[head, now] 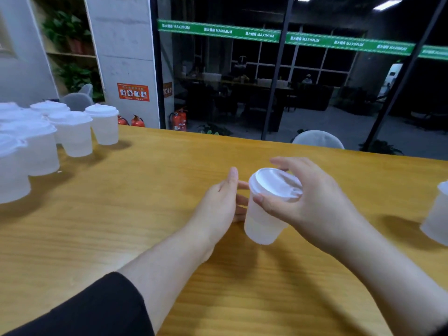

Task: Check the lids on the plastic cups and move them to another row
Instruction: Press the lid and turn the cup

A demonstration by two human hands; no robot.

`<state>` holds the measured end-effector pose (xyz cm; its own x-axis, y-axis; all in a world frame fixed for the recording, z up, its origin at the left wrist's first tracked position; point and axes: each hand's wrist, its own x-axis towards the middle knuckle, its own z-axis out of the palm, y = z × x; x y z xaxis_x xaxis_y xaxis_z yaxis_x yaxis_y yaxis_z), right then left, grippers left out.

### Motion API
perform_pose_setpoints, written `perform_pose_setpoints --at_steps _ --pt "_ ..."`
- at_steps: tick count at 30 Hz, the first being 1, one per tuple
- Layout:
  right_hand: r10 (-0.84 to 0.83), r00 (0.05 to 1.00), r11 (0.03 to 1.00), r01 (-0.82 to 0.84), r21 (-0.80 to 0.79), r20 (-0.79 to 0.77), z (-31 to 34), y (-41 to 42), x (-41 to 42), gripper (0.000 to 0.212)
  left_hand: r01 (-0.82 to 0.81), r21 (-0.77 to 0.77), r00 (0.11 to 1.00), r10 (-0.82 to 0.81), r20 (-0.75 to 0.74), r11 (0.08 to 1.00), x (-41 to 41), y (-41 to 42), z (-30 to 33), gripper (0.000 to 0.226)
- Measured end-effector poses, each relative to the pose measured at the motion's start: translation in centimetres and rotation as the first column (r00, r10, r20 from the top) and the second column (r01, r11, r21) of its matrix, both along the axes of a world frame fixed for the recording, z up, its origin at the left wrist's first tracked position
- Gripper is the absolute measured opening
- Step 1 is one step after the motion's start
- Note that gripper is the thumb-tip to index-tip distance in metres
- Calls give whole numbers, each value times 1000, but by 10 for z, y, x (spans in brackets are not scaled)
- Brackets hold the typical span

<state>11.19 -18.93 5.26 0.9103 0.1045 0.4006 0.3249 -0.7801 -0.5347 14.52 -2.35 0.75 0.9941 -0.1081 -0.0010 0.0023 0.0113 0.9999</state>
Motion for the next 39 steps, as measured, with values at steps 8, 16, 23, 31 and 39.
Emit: perform_pose_setpoints --at_steps 8,16,23,31,39 --pt "28 997 939 -49 340 66 9 -4 -8 83 198 -586 889 -396 -231 786 -18 -9 9 48" --pt "118 993 942 -113 316 4 6 -3 -12 70 -136 -525 915 -97 -392 840 -34 -29 10 39" --pt "98 995 895 -88 437 0 0 -3 -6 83 -140 -432 962 20 -272 891 -30 -23 13 43" --pt "153 987 936 -159 314 46 -9 -6 -12 68 -67 -457 903 -141 -406 887 -30 -23 10 31" --pt "22 991 787 -101 609 136 -12 10 -8 61 -215 -331 958 265 113 919 -25 -27 8 56"
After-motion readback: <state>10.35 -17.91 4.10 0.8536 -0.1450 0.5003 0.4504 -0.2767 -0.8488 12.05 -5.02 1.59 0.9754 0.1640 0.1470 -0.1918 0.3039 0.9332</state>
